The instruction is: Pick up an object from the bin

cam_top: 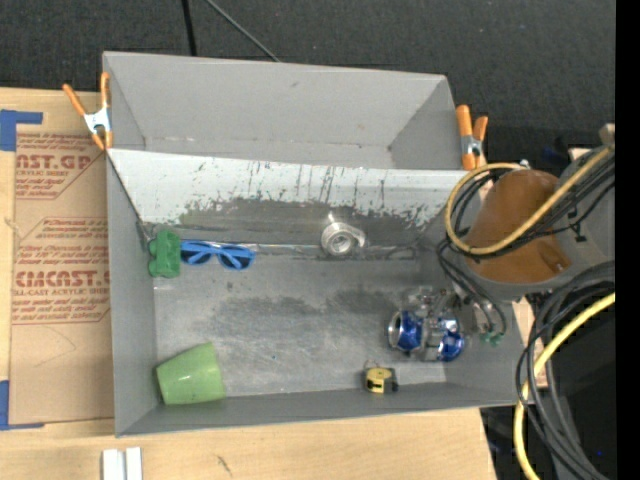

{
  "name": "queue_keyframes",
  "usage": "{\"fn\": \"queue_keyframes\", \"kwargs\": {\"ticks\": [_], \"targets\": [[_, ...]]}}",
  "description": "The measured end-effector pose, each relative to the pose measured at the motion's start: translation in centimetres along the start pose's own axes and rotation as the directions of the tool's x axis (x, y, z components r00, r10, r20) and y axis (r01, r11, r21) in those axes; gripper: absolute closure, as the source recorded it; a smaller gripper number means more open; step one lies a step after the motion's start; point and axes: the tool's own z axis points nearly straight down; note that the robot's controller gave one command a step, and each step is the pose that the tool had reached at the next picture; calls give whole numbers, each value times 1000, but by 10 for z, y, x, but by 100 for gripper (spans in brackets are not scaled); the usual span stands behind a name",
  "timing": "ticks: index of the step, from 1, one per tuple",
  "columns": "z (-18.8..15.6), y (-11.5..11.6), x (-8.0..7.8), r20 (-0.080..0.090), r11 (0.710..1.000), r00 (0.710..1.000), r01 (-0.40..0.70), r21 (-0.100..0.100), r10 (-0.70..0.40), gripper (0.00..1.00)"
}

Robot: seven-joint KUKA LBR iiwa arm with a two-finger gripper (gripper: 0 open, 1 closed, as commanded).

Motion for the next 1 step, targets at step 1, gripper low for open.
{"fn": "queue_keyframes", "kwargs": {"ticks": [1], "targets": [[-144, -5, 30, 9, 1000, 1000, -22, 5, 22, 100]]}}
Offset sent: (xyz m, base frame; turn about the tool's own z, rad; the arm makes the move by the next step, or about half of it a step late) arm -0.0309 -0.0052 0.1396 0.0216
